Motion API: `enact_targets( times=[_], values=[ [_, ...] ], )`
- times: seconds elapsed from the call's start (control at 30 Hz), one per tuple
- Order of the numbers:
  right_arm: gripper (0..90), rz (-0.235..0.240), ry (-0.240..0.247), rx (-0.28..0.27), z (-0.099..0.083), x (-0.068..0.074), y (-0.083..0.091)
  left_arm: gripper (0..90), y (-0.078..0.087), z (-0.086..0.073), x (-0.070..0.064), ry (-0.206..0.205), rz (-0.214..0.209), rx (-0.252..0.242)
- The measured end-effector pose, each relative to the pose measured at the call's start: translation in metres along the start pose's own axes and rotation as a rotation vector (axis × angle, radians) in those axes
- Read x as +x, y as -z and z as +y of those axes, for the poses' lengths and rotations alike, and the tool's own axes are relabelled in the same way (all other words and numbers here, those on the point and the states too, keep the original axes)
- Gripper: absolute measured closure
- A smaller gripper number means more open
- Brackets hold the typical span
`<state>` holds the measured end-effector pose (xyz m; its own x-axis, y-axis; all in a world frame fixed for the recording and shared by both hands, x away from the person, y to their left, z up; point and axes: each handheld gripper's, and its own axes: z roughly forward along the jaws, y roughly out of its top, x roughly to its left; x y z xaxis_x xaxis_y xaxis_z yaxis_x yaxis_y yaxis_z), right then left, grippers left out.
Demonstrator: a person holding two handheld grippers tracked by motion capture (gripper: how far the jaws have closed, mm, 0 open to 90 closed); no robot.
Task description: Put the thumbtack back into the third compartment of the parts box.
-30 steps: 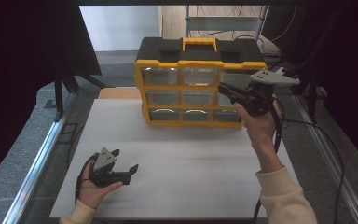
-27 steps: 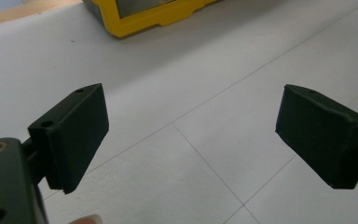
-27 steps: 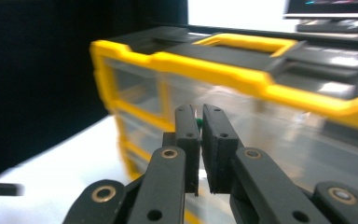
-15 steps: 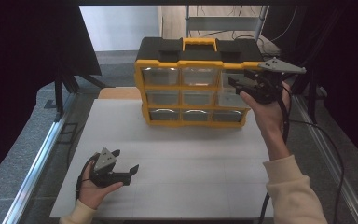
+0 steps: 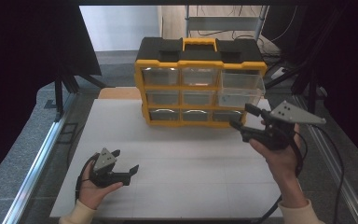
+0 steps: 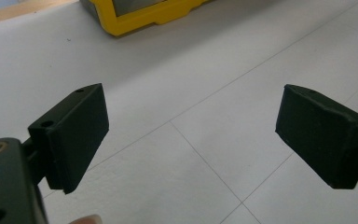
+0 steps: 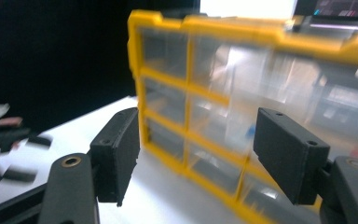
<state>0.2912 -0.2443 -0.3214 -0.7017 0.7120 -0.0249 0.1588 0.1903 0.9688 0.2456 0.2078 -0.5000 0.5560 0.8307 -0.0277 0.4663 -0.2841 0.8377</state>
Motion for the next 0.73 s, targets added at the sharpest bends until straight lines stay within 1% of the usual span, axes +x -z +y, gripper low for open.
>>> enact_targets(
  times=[0.13,0.27,0.37,0.43,0.5,0.57,0.63,0.73],
  values=[
    [31.0,0.006,-0.018,0.064,-0.041,0.002,0.002,9.7,-0.001,0.0,0.001,0.001,0.0,0.003],
    [31.4,0.008,-0.054,0.128,-0.087,0.001,0.0,9.7,-0.001,0.0,0.0,-0.001,0.0,0.005],
    [31.7,0.006,-0.096,0.172,-0.119,-0.002,-0.003,9.6,-0.001,0.001,0.0,-0.005,-0.004,0.006],
    [31.6,0.01,-0.118,0.2,-0.135,-0.005,-0.004,9.6,-0.002,0.001,0.0,-0.004,-0.005,0.008],
    [31.6,0.01,-0.118,0.225,-0.146,-0.007,-0.007,9.6,-0.002,0.001,0.0,-0.005,-0.006,0.01],
    [31.3,0.011,-0.127,0.24,-0.152,-0.008,-0.009,9.6,-0.003,0.001,-0.001,-0.007,-0.008,0.01],
    [31.2,0.008,-0.129,0.243,-0.156,-0.01,-0.01,9.6,-0.003,0.001,-0.001,-0.008,-0.01,0.011],
    [31.0,0.008,-0.125,0.236,-0.156,-0.011,-0.01,9.6,-0.003,0.001,0.0,-0.006,-0.01,0.011]
  ],
)
